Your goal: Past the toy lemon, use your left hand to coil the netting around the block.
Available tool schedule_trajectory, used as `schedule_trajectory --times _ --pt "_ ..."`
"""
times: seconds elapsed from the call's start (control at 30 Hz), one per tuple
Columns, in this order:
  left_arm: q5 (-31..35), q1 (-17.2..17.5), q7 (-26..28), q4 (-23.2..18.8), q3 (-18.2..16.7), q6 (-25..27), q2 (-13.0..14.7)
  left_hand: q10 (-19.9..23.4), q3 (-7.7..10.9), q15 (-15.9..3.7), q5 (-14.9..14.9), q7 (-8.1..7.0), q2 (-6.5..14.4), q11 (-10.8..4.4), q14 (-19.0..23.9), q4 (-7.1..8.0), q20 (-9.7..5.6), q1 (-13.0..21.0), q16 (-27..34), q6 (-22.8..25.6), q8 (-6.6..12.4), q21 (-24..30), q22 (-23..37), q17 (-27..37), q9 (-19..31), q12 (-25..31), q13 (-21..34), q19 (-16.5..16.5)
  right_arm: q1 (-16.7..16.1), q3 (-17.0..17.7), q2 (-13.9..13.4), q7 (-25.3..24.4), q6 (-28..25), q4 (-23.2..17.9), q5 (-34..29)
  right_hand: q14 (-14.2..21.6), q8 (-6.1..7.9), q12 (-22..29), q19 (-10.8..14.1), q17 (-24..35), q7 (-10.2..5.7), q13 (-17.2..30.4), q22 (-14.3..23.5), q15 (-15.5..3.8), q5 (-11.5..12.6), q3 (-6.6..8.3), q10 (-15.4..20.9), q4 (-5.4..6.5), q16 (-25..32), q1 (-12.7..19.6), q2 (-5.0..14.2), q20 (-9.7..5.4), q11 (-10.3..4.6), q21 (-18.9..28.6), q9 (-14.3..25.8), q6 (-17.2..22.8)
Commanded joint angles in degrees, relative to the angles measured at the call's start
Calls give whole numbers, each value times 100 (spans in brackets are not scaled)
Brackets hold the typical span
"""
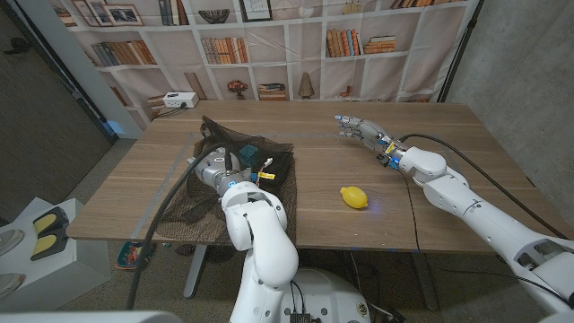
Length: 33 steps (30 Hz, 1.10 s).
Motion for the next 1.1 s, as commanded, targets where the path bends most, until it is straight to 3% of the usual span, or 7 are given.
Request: schedule_trajectory --times 0.03,0.2,0.3,0.4,0.6,0.77,1.1 --pt "-499 64 -349 -353 -1110 -199 -1152 -122 -196 266 -9 211 23 291 -16 -39 27 -400 56 -266 55 -157 19 -66 46 89 13 277 113 -36 13 165 75 152 -10 22 -13 -17 21 10 10 26 12 27 14 16 20 48 40 -21 -13 -9 -11 1 30 40" --pt "-948 1 -626 -477 -1383 -369 -999 -174 -188 241 -3 197 31 240 -93 -78 32 -369 20 -284 56 -170 14 -82 47 75 10 335 104 -58 -13 139 11 48 -46 24 -14 -18 19 11 8 27 12 27 13 14 20 50 40 -24 -16 -6 -11 -1 30 37" --pt "-986 24 -374 -418 -1355 -271 -791 -205 -182 248 0 200 37 219 -138 -99 37 -347 1 -312 51 -196 9 -88 48 67 9 324 77 -57 -26 89 -36 -34 -53 18 -15 -19 19 11 8 27 12 29 13 14 18 50 37 -25 -17 -6 -13 -1 30 35" --pt "-987 80 26 -375 -1200 -228 -484 -336 -153 207 3 157 75 129 -396 -178 34 -268 -85 -322 66 -426 -11 -108 49 38 2 12 63 -59 -27 72 -33 -59 -60 17 -14 -20 23 12 8 27 12 26 12 13 18 52 37 -27 -18 -1 -12 1 30 36" --pt "-291 -195 -507 -171 -1284 -346 -675 -335 -145 208 -2 111 100 91 -379 -199 39 -256 -59 -313 75 -509 -9 -111 51 54 0 -66 31 -58 -55 -31 -127 -189 -92 18 -15 -20 22 13 5 28 12 23 11 10 19 55 36 -33 -23 -3 -15 0 30 34" --pt "-495 -279 -706 -167 -1486 -357 -658 -313 -159 230 -5 102 87 132 -314 -206 37 -269 -26 -364 60 -535 -3 -114 51 73 -1 -47 29 -85 -69 -89 -207 -283 -142 15 -15 -18 21 14 1 29 12 25 9 7 23 59 35 -39 -26 -1 -8 -1 30 32" --pt "-1049 -365 -760 -209 -1661 -535 -144 -219 -164 137 -2 73 85 55 -242 -244 34 -247 6 -211 126 -571 7 -124 50 123 -6 39 -52 -81 -106 -246 -317 -514 -180 11 -16 -21 22 17 8 29 12 33 7 2 21 67 33 -51 -29 -2 -15 -1 30 29"
